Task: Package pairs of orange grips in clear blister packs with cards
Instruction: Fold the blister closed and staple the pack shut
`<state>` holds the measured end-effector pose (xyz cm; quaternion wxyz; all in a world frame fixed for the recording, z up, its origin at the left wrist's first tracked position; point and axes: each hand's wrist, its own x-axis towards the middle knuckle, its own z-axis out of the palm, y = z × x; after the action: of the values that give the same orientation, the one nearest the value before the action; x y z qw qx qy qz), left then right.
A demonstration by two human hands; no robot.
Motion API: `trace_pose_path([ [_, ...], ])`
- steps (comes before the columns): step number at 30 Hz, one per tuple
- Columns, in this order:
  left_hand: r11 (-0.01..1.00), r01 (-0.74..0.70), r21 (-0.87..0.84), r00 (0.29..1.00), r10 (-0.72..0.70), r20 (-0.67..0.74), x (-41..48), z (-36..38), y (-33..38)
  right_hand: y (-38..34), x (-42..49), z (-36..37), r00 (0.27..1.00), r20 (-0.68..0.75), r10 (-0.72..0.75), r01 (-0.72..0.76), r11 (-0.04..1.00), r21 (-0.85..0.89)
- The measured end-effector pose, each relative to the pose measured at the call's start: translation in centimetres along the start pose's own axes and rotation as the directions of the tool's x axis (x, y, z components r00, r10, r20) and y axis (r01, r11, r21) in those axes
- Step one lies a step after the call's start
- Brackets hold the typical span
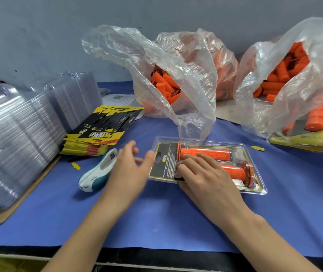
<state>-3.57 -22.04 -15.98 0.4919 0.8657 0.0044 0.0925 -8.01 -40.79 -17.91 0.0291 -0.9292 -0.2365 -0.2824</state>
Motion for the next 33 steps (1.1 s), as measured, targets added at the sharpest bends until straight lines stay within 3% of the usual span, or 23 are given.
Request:
trace_pose_path([
  [1,0.989,0.120,-0.081,0.983,-0.107,0.148,-0.4,0.8,0.2,0.0,0.0,-0.1,1.000,-0.008,-0.001,0.001,1.000,0.002],
  [3,0.923,0.287,-0.255,0.912,-0.182,0.368,-0.8,1.8,0.1,0.0,-0.1,-0.1,1.000,-0.011,-0.014,0.014,1.000,0.009],
  [5,0.858,0.374,-0.353,0.869,-0.192,0.455,-0.7,1.6,0.1,0.1,-0.3,0.0,0.999,0.008,-0.039,0.039,0.999,0.013],
  [9,0.806,0.501,-0.315,0.751,-0.224,0.622,-0.3,0.3,-0.4,0.4,-0.9,0.1,0.991,-0.014,-0.136,0.136,0.991,0.011],
  [11,0.804,0.505,-0.314,0.744,-0.221,0.630,-0.3,0.2,-0.7,0.6,-1.5,0.1,0.982,-0.050,-0.183,0.183,0.983,0.007],
  [15,0.835,0.393,-0.386,0.810,-0.116,0.575,-0.5,0.9,-0.5,1.6,-2.8,-0.1,0.953,-0.037,-0.300,0.301,0.953,0.024],
  [18,0.823,0.410,-0.393,0.822,-0.147,0.550,-0.4,1.2,-0.4,2.5,-3.2,-0.7,0.950,-0.029,-0.311,0.312,0.950,0.029],
  [25,0.752,0.582,-0.311,0.699,-0.266,0.664,-0.3,-1.1,0.1,6.2,-3.9,-2.7,0.989,-0.137,-0.061,0.081,0.986,0.143],
  [30,0.758,0.604,-0.246,0.635,-0.271,0.723,-2.1,0.6,1.2,8.0,-4.7,-2.5,0.992,0.100,0.077,-0.088,0.991,0.103],
  [33,0.807,0.563,-0.177,0.573,-0.227,0.788,-3.3,1.9,1.9,9.7,-5.2,-2.2,0.951,0.203,0.231,-0.275,0.936,0.221],
])
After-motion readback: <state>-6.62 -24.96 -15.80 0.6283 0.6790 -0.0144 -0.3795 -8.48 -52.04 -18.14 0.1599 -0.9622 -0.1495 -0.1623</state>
